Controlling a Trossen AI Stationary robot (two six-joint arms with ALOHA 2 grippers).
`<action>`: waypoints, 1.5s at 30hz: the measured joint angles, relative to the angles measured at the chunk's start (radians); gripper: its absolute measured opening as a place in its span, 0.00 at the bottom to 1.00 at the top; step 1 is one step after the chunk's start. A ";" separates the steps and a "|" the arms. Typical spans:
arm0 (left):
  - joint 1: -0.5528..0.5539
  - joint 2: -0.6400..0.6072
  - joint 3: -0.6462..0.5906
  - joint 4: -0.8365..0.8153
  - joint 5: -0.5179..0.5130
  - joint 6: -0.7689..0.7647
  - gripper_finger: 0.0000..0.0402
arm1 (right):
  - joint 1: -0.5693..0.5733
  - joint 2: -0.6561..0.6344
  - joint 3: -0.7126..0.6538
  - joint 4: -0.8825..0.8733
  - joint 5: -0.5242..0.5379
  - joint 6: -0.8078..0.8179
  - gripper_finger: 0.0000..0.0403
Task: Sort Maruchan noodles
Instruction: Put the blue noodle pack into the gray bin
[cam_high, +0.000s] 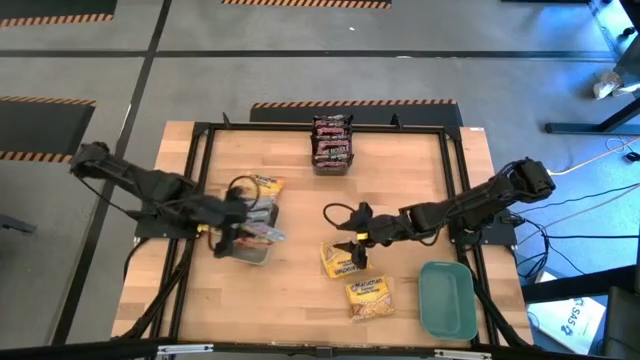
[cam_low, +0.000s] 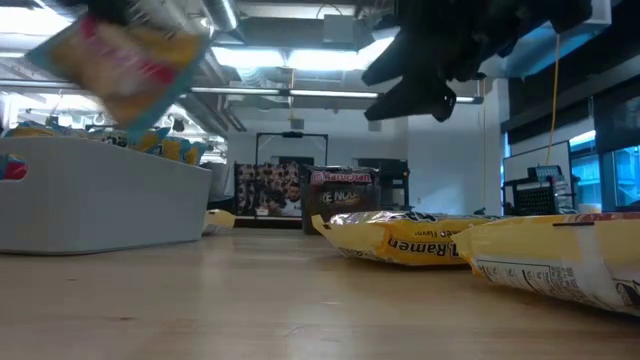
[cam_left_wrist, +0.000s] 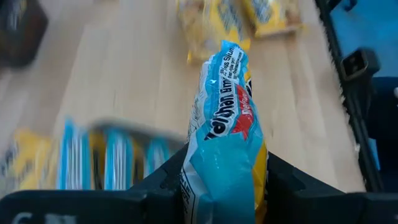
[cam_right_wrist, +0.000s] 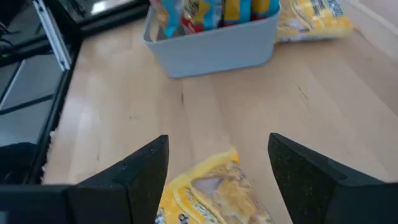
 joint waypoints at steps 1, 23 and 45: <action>-0.031 -0.026 -0.026 -0.008 -0.028 -0.034 0.29 | 0.007 0.000 0.000 0.006 0.010 0.004 0.64; -0.200 -0.089 -0.425 0.411 -0.338 -0.225 0.30 | 0.015 0.000 0.000 0.007 0.051 0.050 0.64; -0.201 -0.105 -0.411 0.313 -0.170 -0.237 0.53 | 0.015 0.000 0.000 -0.001 0.051 0.050 0.64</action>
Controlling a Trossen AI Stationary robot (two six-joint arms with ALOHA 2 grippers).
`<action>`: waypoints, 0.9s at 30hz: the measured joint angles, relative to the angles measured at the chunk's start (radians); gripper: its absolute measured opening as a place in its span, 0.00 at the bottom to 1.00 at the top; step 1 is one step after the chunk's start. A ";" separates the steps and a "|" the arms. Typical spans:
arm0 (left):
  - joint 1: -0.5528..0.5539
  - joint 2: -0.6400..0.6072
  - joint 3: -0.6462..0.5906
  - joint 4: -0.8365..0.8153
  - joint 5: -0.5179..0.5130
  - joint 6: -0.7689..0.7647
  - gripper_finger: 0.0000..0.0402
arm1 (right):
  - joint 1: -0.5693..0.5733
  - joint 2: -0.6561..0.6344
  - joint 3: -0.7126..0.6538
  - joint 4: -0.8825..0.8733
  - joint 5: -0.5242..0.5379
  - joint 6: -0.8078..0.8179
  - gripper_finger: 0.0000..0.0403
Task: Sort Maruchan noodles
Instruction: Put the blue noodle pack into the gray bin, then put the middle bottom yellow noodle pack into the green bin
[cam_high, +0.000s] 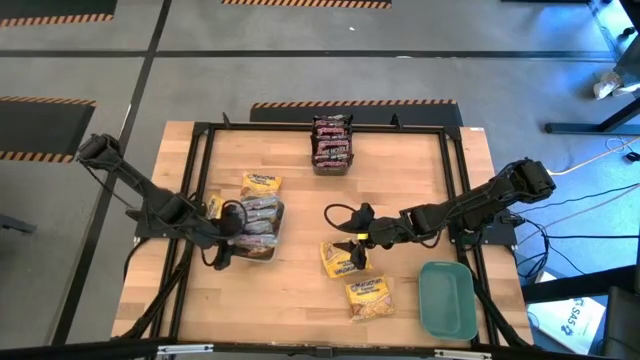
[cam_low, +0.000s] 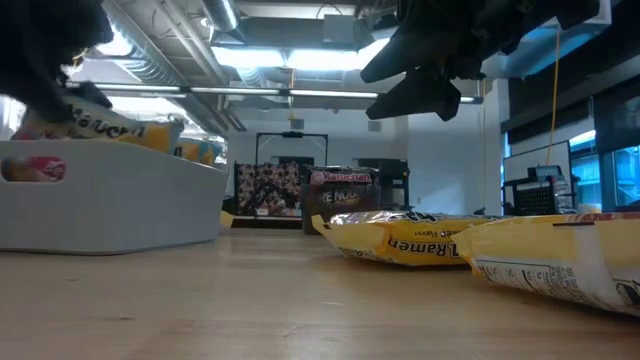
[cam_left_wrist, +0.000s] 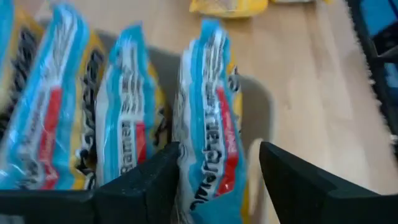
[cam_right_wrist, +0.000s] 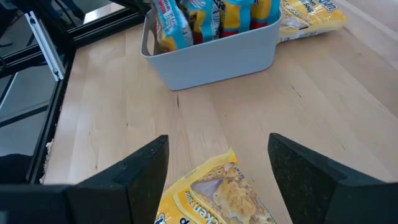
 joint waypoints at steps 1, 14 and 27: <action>0.000 0.000 0.031 -0.029 0.003 0.006 0.54 | 0.000 0.000 0.000 0.000 0.000 0.000 0.64; 0.000 0.025 0.097 -0.175 -0.075 0.038 0.53 | 0.000 0.000 0.000 0.000 0.001 0.000 0.64; 0.000 0.035 0.229 -0.250 -0.085 0.062 0.53 | 0.000 0.000 0.000 0.015 0.001 0.000 0.64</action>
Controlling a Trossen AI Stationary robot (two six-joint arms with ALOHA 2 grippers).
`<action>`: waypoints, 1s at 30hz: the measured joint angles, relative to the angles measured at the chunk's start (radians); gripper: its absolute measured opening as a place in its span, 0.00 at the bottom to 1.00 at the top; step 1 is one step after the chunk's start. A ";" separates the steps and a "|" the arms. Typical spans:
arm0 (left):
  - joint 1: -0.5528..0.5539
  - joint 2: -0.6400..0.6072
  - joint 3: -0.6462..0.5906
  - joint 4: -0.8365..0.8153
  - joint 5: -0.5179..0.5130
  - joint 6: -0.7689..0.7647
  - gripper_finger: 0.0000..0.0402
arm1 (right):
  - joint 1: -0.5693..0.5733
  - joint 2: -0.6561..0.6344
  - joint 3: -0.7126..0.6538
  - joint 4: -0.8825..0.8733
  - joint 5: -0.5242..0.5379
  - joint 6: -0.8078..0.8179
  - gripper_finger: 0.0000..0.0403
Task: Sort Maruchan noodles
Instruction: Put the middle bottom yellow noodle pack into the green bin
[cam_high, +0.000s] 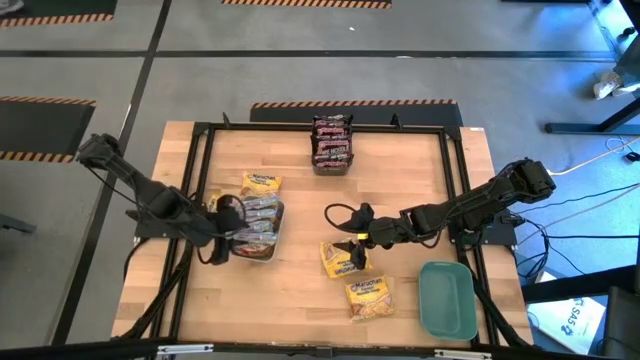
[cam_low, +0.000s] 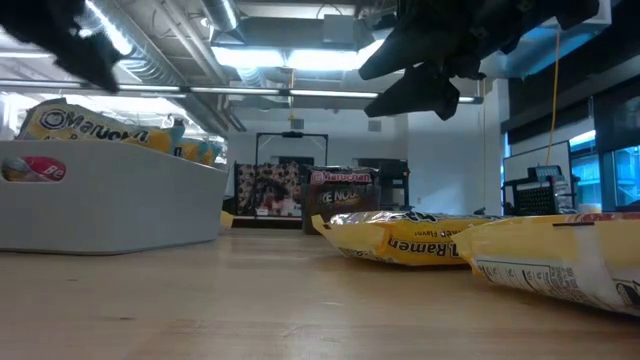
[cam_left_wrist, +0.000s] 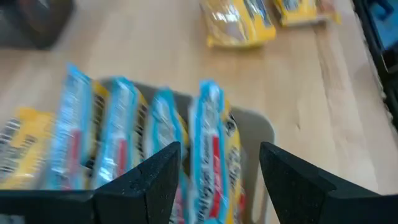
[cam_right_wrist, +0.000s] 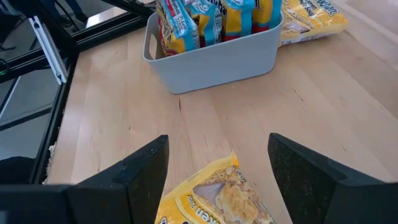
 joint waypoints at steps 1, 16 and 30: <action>0.000 -0.001 0.018 -0.008 -0.021 0.009 0.53 | 0.000 0.000 0.000 0.000 0.000 0.000 0.64; 0.073 0.182 -0.088 0.656 0.110 0.247 0.53 | 0.000 0.000 0.000 -0.173 -0.099 0.096 0.64; 0.308 0.650 -0.060 1.094 0.349 0.284 0.53 | 0.194 0.000 -0.088 -0.182 0.019 0.218 0.63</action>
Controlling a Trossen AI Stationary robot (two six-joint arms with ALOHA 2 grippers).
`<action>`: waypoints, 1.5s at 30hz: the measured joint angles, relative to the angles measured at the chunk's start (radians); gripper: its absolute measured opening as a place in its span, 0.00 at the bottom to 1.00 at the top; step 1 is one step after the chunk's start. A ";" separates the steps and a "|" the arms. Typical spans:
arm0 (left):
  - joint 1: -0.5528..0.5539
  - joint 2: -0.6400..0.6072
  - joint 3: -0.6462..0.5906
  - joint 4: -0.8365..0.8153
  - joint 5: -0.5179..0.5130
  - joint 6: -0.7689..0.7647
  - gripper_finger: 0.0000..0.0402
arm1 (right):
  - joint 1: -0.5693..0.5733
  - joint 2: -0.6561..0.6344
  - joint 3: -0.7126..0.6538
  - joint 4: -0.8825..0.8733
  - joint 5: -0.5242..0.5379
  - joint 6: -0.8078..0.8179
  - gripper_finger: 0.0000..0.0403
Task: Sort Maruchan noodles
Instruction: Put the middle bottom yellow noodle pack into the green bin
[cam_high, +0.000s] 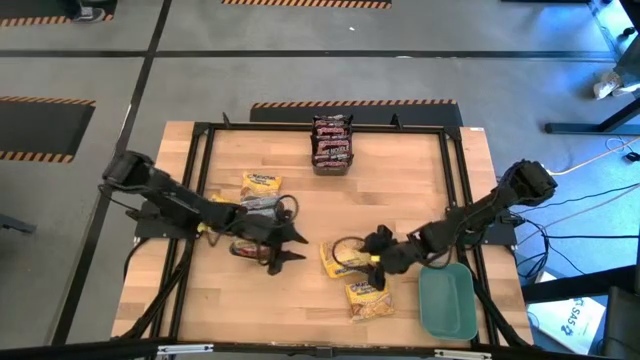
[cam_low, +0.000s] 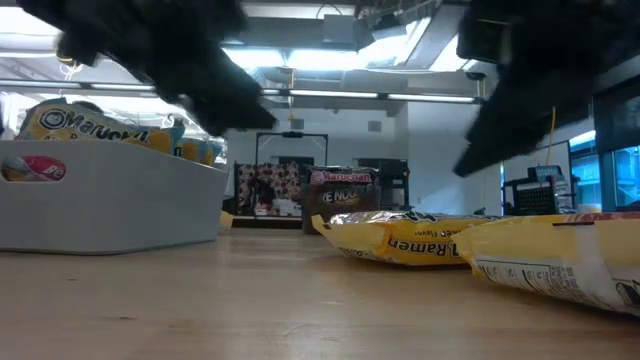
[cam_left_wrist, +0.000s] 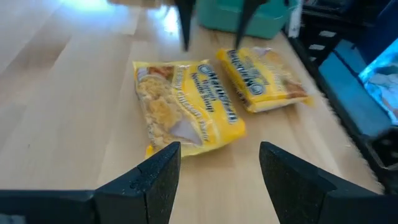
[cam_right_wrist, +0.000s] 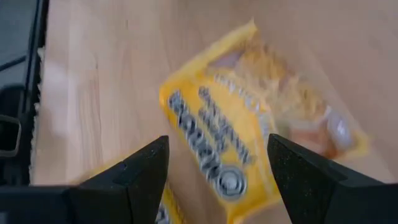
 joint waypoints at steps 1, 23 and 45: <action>0.015 0.029 0.019 0.000 0.007 0.000 0.53 | 0.013 0.000 -0.007 0.001 0.009 0.012 0.62; 0.192 0.450 0.398 -0.154 0.146 0.078 0.53 | -0.012 0.000 -0.146 -0.067 0.199 -0.167 0.12; 0.181 0.414 0.399 -0.278 0.201 0.304 0.53 | -0.123 -0.092 -0.017 -0.243 -0.154 0.438 0.53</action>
